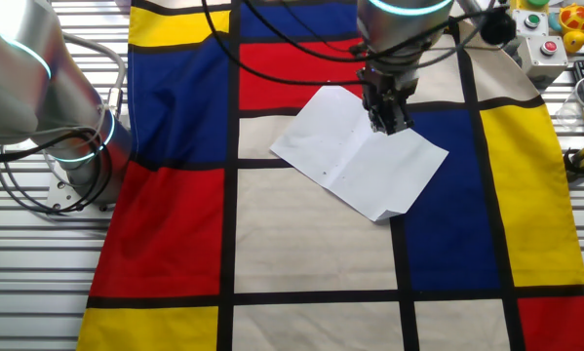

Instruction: Flip over and spread out the paper that is laid flat on the table

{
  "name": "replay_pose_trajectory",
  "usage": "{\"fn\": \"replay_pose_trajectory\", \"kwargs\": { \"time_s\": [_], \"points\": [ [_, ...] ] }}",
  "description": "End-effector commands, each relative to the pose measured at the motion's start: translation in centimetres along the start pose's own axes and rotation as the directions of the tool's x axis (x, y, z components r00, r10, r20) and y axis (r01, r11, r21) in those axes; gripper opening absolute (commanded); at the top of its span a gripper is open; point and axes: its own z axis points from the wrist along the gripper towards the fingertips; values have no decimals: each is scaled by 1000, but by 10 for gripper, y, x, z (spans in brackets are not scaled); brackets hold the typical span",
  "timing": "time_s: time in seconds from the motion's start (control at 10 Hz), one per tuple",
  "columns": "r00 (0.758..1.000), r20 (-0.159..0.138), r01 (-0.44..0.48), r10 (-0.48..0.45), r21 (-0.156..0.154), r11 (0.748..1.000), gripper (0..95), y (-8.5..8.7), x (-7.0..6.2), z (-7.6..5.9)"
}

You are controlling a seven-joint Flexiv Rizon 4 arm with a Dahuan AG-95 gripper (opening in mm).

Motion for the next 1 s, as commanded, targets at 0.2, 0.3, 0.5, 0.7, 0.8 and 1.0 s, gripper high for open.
{"fn": "replay_pose_trajectory", "kwargs": {
  "time_s": [0.2, 0.3, 0.5, 0.7, 0.8, 1.0],
  "points": [
    [996, -60, -61, 61, -2, 998, 0, 0, 0, -1],
    [995, -62, -75, 75, 0, 997, 0, 0, 0, -1],
    [995, -66, -77, 77, -3, 997, 0, 0, 0, -1],
    [995, -68, -74, 74, 4, 997, 0, 0, 0, -1],
    [995, -66, -75, 75, 5, 997, 0, 0, 0, -1],
    [995, -63, -73, 74, 17, 997, 0, 0, 0, -1]
  ]
}}
